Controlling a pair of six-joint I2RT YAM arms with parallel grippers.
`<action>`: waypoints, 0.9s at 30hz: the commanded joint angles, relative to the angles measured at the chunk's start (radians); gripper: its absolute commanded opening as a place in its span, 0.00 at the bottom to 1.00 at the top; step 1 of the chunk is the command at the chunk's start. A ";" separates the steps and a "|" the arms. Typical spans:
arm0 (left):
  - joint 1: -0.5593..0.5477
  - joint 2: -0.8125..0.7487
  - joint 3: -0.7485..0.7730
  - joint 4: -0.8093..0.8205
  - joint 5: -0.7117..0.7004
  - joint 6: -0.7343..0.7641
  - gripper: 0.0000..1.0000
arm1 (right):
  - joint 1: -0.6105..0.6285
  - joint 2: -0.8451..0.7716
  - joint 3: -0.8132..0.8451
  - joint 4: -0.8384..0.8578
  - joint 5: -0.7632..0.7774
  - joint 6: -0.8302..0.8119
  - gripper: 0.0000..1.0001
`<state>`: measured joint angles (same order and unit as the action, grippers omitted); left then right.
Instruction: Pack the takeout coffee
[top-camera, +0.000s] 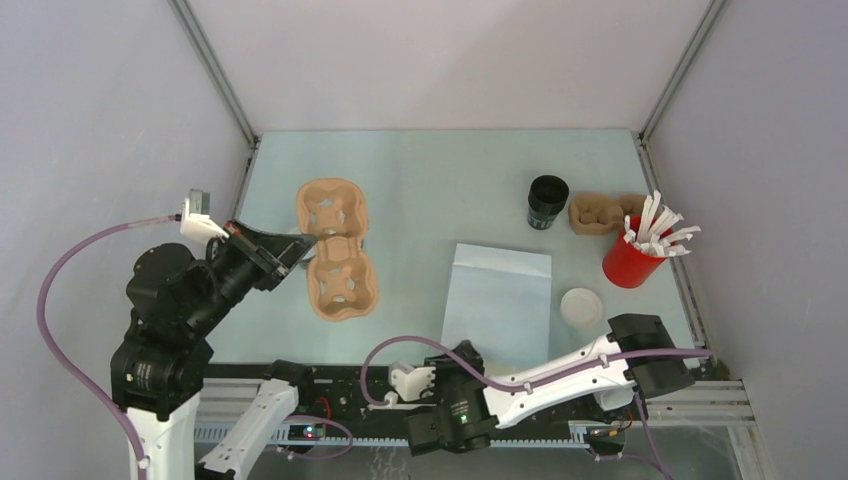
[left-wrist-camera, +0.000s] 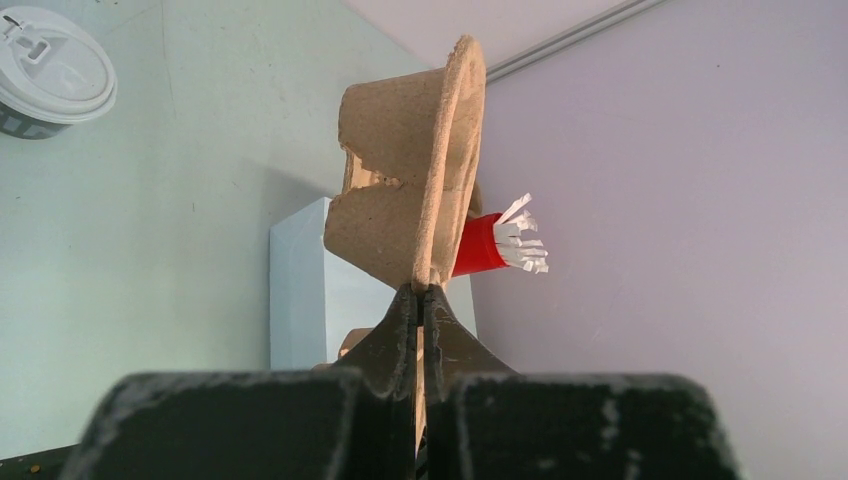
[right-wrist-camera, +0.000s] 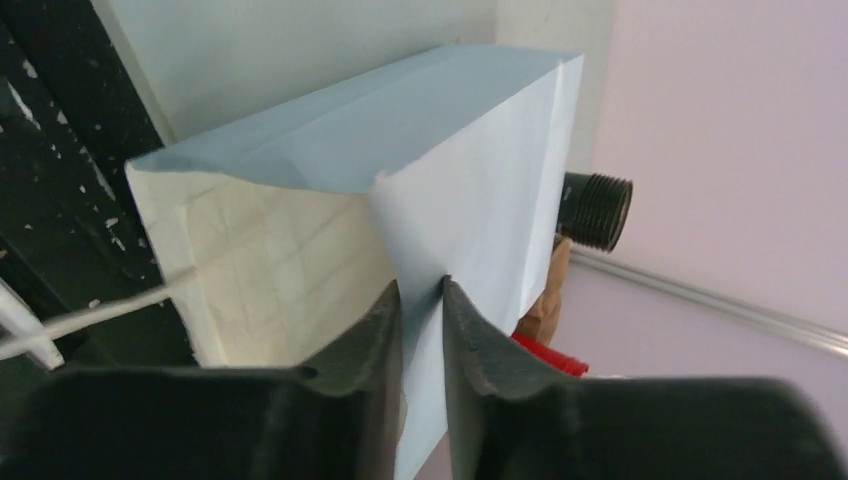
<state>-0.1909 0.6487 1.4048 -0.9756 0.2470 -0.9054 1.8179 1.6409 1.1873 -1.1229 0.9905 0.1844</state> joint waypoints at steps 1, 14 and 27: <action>0.010 -0.005 0.054 0.006 -0.007 0.014 0.00 | -0.072 -0.036 0.134 -0.028 0.035 -0.051 0.19; 0.010 0.091 0.239 -0.083 -0.133 0.113 0.00 | -0.584 0.060 0.949 -0.416 -0.560 -0.033 0.00; 0.010 0.207 0.355 -0.030 0.011 0.118 0.00 | -0.992 0.148 1.033 -0.423 -1.016 0.174 0.00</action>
<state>-0.1890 0.8066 1.7302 -1.0672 0.1802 -0.7929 0.9115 1.7897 2.2551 -1.5364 0.1078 0.2562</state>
